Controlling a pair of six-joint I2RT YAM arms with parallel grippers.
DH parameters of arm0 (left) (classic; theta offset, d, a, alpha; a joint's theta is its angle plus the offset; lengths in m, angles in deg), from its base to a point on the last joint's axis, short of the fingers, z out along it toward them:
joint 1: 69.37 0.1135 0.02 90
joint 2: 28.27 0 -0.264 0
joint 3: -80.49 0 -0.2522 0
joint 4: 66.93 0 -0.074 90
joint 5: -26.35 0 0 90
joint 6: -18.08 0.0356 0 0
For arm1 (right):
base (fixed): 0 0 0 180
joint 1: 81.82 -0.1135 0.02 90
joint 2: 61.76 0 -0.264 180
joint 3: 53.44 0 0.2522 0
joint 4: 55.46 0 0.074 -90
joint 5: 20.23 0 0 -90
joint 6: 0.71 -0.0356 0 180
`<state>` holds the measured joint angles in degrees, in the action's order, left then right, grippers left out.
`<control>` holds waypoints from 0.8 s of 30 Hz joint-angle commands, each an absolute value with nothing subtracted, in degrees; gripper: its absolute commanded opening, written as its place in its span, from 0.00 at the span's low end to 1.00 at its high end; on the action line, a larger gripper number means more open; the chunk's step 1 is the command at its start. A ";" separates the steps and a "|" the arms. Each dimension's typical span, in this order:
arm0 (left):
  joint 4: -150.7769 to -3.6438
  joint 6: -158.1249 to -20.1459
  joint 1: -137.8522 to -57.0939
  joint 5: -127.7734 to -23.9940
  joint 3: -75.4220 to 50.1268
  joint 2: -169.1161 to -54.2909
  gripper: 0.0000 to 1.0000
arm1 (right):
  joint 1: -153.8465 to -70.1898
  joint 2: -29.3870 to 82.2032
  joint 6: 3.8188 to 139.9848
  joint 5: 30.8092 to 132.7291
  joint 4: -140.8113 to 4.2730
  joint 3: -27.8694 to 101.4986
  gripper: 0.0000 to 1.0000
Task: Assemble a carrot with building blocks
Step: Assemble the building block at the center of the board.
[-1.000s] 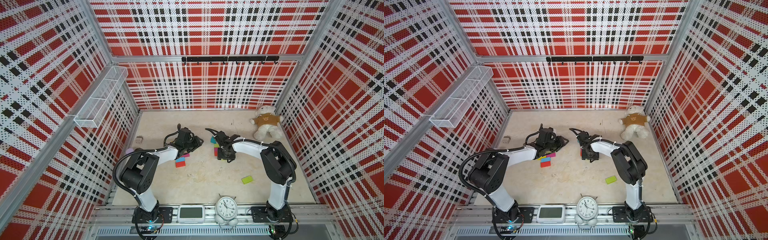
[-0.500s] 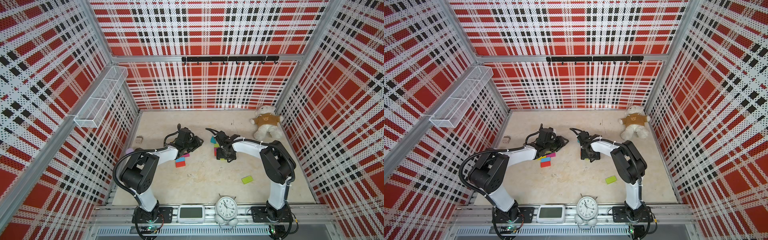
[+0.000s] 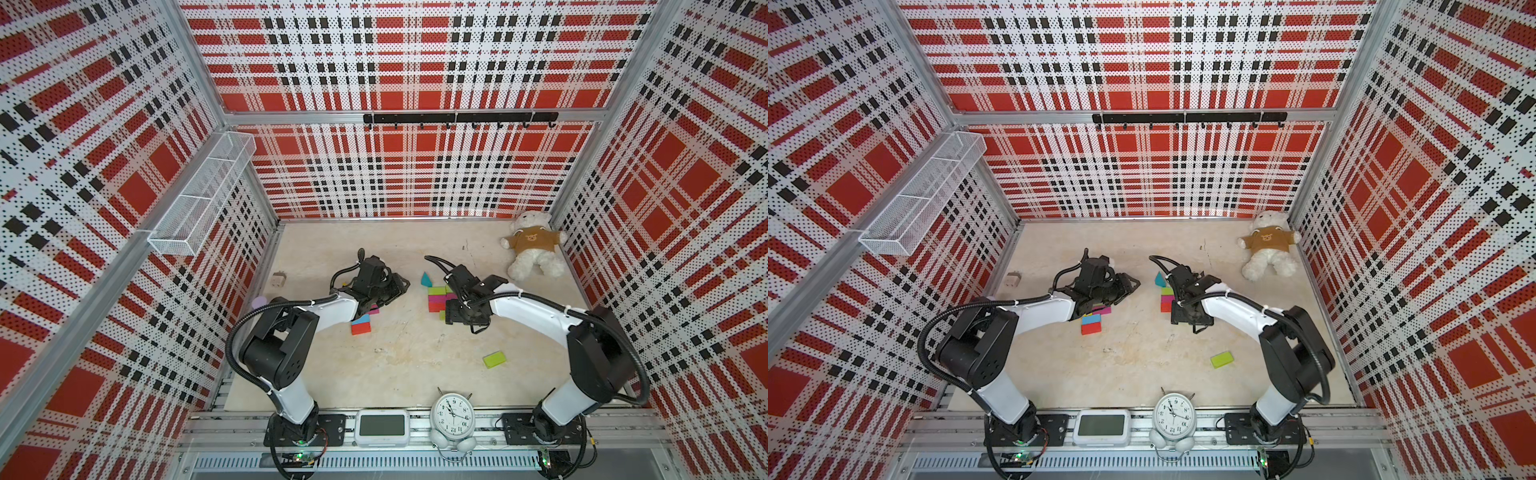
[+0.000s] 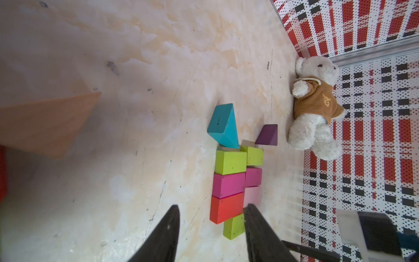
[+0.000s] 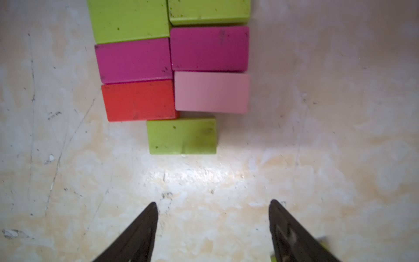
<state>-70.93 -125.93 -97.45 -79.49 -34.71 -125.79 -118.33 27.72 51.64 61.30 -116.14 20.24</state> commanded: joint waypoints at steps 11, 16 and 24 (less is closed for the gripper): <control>-69.84 -126.62 -102.28 -76.62 -35.32 -123.72 0.50 | -118.07 17.03 51.14 59.82 -122.28 5.86 0.88; -69.79 -126.88 -103.51 -75.82 -35.06 -123.55 0.50 | -117.68 16.53 53.07 59.53 -122.87 4.21 0.89; -69.79 -127.11 -104.34 -74.85 -35.23 -123.20 0.50 | -116.74 16.54 51.80 58.31 -124.30 3.30 0.92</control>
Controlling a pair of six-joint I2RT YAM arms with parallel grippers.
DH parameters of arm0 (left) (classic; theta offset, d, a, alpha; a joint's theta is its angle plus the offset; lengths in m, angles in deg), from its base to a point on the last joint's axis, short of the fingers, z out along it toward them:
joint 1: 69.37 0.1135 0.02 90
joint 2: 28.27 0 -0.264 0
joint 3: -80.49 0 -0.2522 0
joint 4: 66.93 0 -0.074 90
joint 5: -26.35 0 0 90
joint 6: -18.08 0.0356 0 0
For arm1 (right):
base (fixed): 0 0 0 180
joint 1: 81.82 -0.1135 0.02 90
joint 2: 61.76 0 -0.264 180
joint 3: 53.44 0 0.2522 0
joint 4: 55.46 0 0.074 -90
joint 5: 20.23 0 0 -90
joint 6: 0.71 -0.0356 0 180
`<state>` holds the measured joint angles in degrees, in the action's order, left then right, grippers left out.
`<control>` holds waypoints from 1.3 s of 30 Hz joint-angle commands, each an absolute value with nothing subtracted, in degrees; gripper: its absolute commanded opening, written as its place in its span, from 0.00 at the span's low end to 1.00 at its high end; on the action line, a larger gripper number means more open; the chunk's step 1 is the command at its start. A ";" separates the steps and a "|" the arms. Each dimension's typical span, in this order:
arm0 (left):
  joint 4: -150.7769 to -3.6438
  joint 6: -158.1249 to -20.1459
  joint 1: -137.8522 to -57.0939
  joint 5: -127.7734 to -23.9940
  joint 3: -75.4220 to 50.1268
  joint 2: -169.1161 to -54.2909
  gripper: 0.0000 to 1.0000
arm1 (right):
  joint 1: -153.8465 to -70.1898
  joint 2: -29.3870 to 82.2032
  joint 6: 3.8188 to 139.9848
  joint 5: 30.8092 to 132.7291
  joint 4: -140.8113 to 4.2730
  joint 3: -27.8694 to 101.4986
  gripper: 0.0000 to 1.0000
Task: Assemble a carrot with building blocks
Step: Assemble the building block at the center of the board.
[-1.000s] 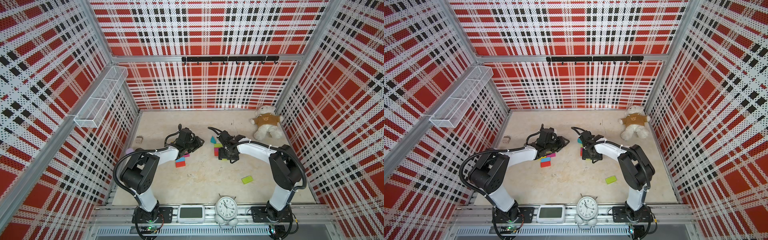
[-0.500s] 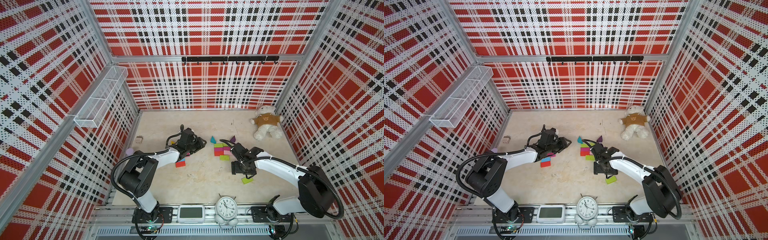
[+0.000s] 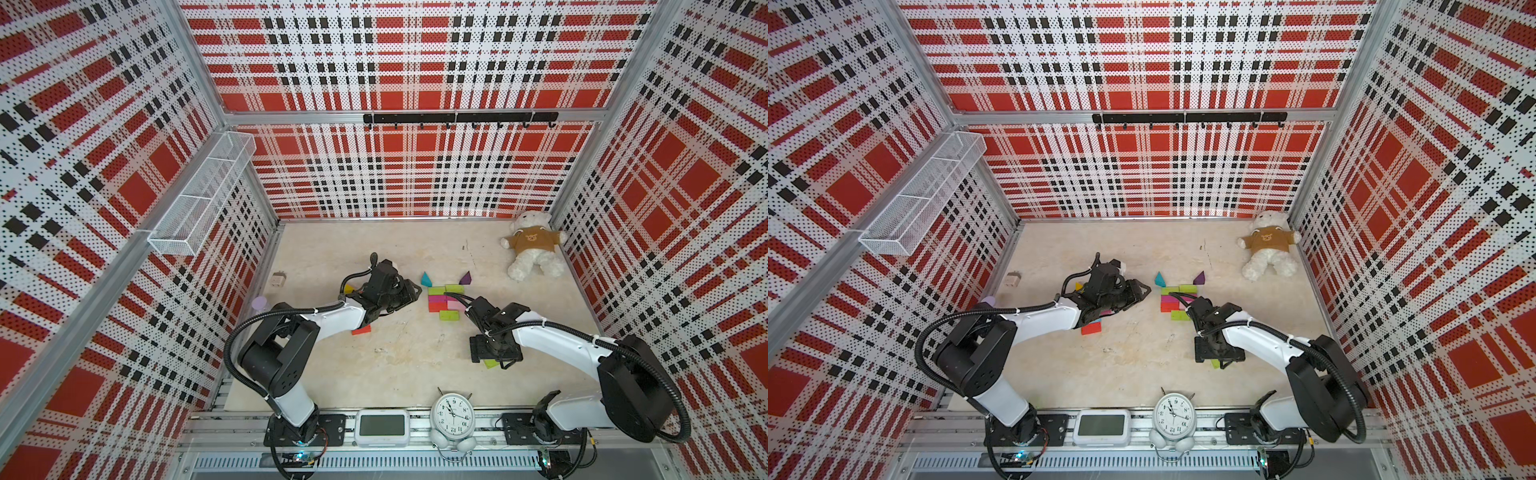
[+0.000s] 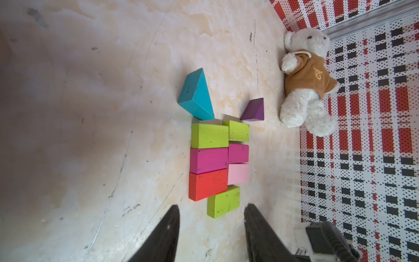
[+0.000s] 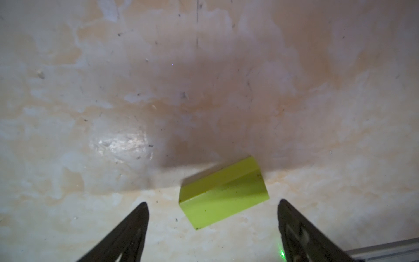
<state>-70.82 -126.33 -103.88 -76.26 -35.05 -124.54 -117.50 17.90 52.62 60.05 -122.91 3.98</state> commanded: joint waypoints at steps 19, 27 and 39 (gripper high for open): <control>-65.47 -128.69 -104.53 -74.29 -38.18 -123.26 0.50 | -114.95 17.58 50.70 60.85 -125.67 2.73 0.89; -63.71 -129.53 -104.62 -74.75 -39.17 -123.79 0.50 | -114.94 20.19 50.19 60.29 -126.31 3.29 0.89; -62.65 -129.99 -104.26 -75.48 -39.17 -124.69 0.51 | -112.26 23.12 51.18 58.40 -123.15 3.93 0.89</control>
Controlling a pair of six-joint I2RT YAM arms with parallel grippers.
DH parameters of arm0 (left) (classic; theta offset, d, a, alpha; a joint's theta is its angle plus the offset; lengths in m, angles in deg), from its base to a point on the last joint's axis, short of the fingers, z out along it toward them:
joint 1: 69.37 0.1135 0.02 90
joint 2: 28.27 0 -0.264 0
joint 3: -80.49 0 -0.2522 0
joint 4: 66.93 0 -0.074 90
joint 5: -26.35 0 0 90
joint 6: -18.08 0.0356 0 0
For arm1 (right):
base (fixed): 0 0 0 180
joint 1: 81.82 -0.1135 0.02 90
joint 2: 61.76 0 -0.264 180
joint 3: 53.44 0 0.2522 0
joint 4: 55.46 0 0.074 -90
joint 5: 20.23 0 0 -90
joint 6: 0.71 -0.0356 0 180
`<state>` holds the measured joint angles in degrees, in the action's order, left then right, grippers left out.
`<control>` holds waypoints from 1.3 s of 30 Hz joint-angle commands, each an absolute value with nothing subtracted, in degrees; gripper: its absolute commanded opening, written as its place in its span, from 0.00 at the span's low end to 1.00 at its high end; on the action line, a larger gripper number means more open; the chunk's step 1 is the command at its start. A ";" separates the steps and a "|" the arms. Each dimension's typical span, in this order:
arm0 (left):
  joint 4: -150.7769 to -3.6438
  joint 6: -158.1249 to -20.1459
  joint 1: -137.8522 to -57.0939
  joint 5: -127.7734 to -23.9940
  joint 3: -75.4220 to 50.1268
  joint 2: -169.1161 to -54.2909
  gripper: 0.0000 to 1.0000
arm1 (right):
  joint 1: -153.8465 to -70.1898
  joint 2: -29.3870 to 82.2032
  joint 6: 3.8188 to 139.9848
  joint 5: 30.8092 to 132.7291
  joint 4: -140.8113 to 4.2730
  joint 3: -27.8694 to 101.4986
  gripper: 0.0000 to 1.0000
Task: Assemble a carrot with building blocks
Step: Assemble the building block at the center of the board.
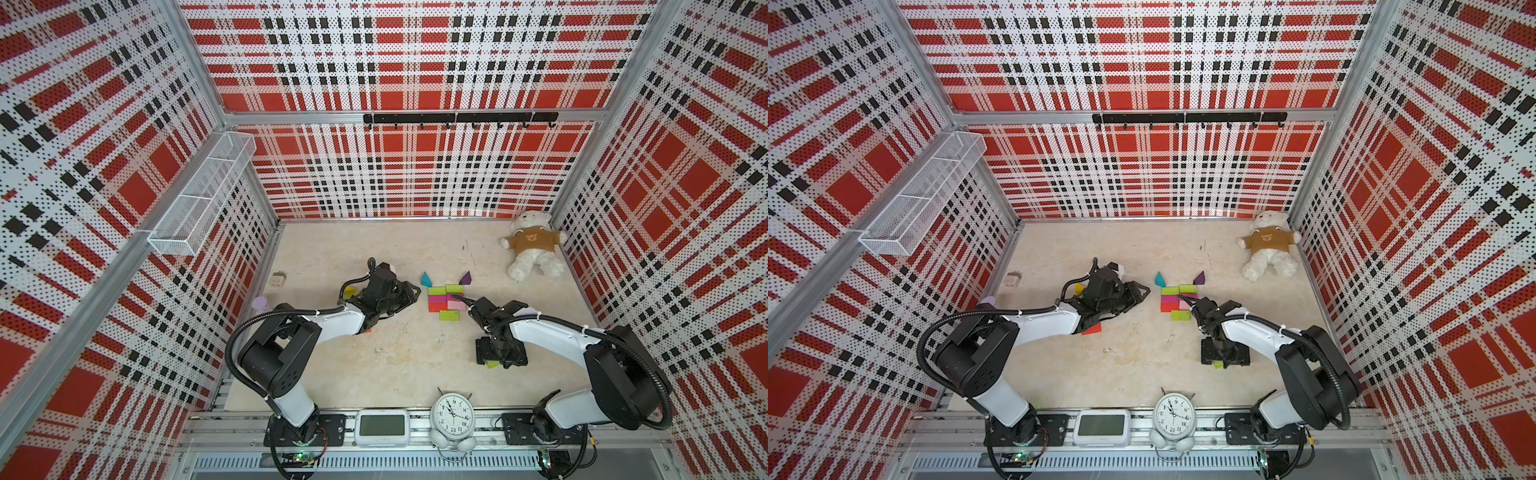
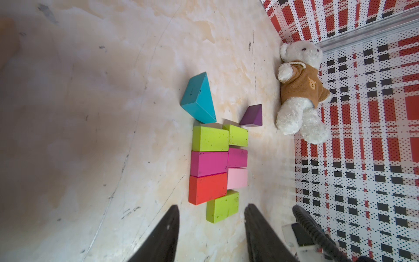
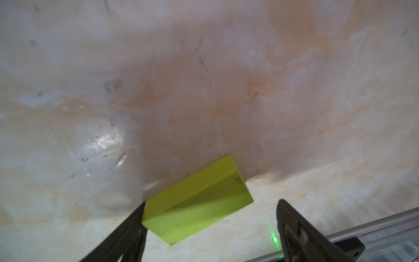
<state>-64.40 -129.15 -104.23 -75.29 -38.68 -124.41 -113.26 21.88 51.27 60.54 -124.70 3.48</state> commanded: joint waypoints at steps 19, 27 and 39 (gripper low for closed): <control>-62.44 -130.27 -103.53 -75.83 -38.99 -125.53 0.51 | -108.73 25.78 52.72 62.24 -116.67 2.62 0.79; -62.32 -130.31 -103.55 -75.82 -39.00 -125.59 0.50 | -107.64 26.29 53.09 61.89 -115.71 2.38 0.78; -61.82 -130.65 -103.64 -76.02 -38.88 -126.66 0.51 | -107.72 22.02 55.36 59.56 -119.97 3.78 0.83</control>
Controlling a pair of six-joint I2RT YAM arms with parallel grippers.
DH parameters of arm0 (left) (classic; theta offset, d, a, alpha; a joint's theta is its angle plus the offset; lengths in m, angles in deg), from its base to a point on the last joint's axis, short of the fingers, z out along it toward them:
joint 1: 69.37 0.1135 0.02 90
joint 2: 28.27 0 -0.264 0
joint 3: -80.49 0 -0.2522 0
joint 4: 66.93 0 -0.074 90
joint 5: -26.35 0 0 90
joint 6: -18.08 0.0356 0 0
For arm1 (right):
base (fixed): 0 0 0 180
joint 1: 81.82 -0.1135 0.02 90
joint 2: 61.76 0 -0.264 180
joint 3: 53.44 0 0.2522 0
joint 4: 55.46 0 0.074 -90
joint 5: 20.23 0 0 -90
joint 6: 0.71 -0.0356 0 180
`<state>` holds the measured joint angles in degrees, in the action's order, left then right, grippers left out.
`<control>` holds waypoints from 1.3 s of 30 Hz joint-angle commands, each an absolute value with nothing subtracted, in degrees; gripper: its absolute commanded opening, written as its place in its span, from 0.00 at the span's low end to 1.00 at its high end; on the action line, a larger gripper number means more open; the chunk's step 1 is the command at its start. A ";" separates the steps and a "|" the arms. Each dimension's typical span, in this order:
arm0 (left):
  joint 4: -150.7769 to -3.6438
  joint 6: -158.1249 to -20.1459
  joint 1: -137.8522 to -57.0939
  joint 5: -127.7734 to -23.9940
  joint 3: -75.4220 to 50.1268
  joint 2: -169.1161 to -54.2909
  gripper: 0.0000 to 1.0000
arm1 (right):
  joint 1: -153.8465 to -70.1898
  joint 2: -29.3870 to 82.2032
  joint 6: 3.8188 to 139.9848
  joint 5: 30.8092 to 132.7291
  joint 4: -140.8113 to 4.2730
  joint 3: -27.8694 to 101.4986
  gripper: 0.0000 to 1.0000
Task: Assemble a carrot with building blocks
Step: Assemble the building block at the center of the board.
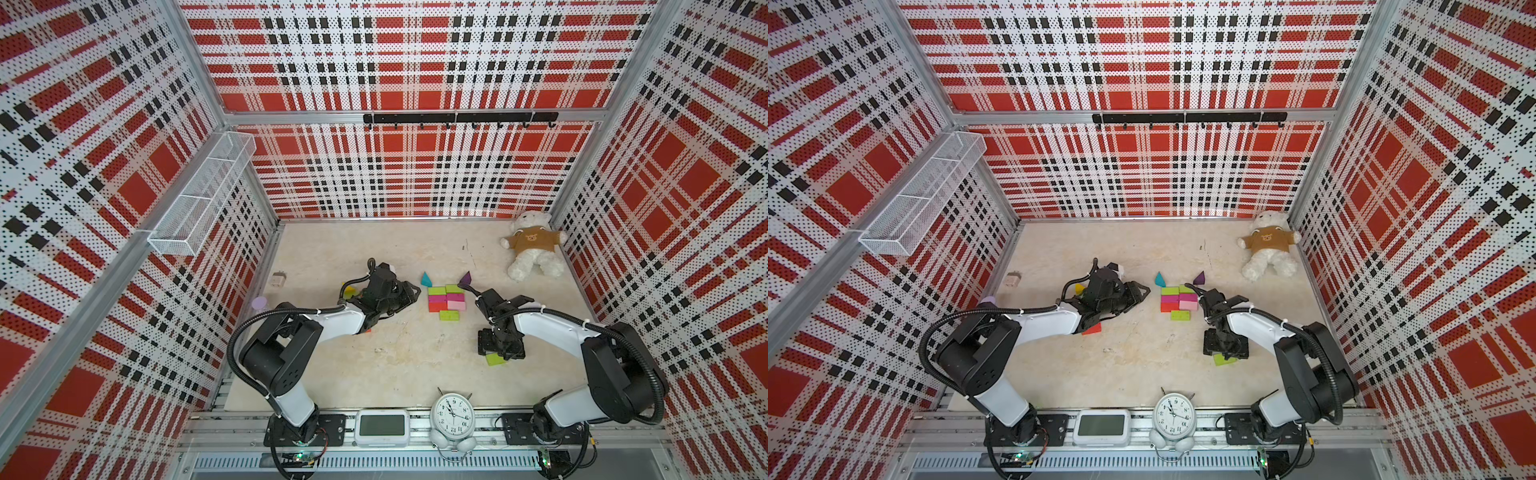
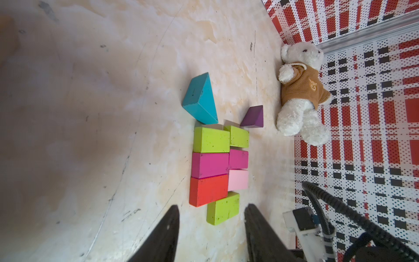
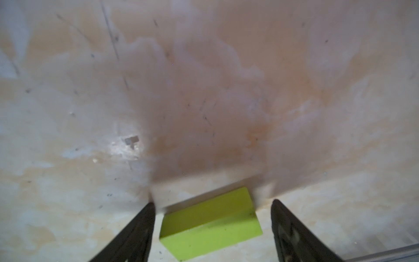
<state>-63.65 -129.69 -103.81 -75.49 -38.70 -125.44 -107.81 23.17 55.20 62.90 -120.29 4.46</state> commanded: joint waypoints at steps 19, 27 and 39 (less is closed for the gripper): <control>-60.83 -130.89 -103.99 -76.49 -38.85 -127.00 0.51 | -113.48 19.90 48.79 58.26 -126.27 2.88 0.84; -60.03 -131.23 -103.99 -76.67 -39.35 -127.02 0.51 | -113.46 19.50 45.57 57.39 -126.82 1.87 0.84; -59.98 -131.19 -103.81 -76.50 -39.90 -126.38 0.51 | -110.85 21.65 48.62 58.34 -121.79 2.13 0.82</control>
